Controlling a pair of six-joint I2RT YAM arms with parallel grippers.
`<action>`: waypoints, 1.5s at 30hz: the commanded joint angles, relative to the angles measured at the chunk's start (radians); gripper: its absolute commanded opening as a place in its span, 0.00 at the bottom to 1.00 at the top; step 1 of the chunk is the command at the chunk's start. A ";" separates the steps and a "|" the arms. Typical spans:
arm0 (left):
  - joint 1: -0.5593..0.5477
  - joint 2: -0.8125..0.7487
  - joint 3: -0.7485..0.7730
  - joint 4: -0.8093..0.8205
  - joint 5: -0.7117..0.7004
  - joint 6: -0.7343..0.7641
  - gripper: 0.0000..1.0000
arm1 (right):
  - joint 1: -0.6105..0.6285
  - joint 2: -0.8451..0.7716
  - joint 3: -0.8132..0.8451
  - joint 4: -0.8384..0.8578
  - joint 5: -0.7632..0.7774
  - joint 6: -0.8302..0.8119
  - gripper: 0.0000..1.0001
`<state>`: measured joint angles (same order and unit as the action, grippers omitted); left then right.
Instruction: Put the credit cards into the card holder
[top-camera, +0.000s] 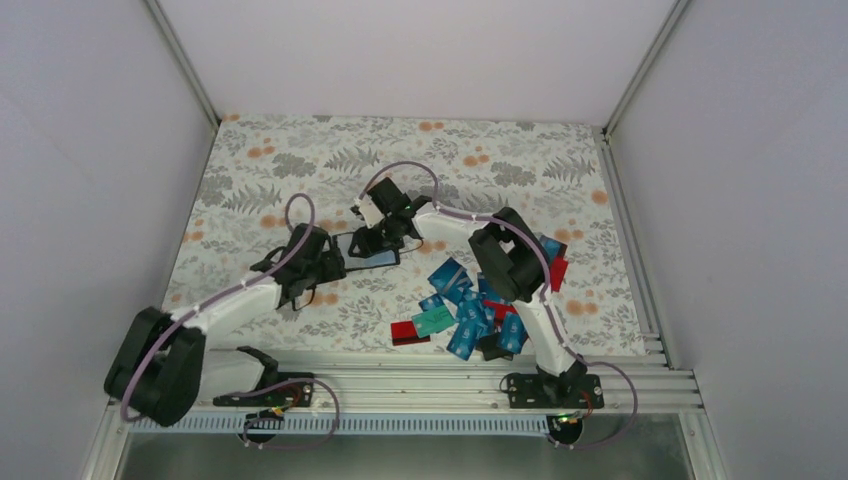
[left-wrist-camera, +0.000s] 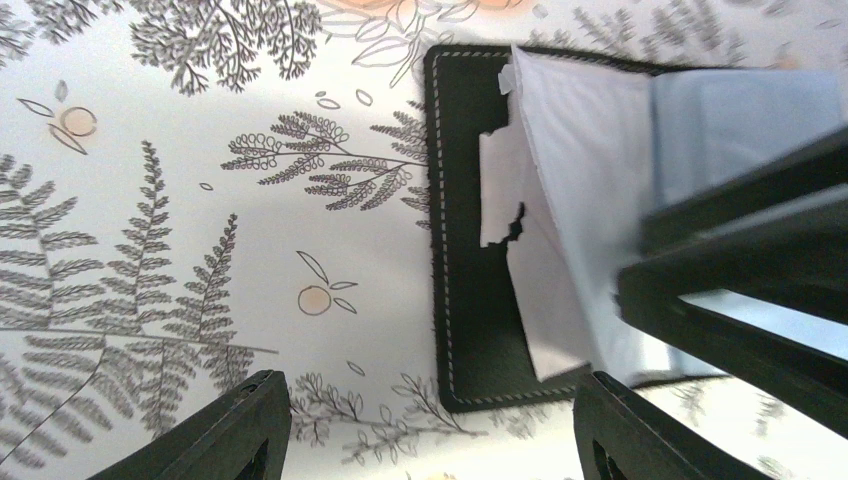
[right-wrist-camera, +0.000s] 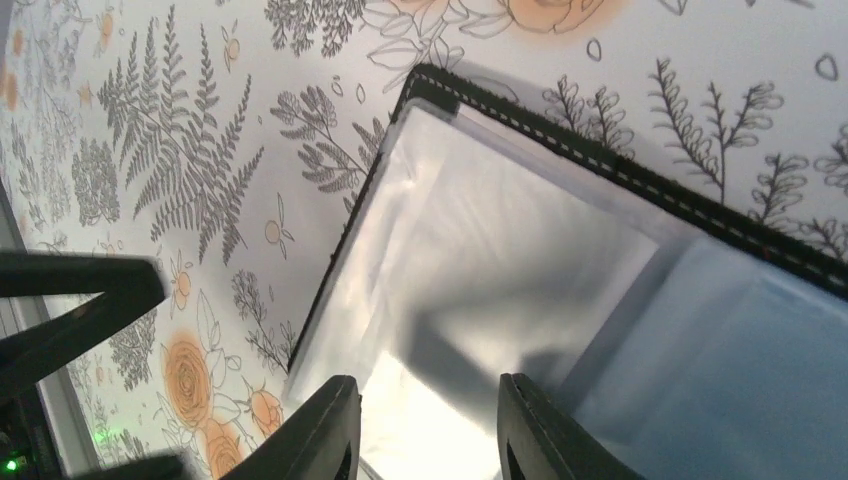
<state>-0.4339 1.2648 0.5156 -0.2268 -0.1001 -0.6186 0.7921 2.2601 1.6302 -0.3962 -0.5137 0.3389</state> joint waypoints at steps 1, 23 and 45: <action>-0.002 -0.146 -0.012 -0.108 0.029 -0.051 0.71 | 0.011 0.043 0.034 -0.020 0.018 0.017 0.39; -0.046 -0.238 0.065 -0.153 0.036 -0.017 0.71 | 0.008 -0.188 -0.043 -0.053 0.051 -0.030 0.47; -0.330 -0.108 0.057 0.225 0.387 0.228 0.63 | -0.040 -0.915 -0.767 -0.224 0.345 0.246 0.63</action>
<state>-0.7212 1.0988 0.5537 -0.1459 0.1947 -0.4461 0.7559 1.4513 0.9340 -0.5262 -0.1936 0.4732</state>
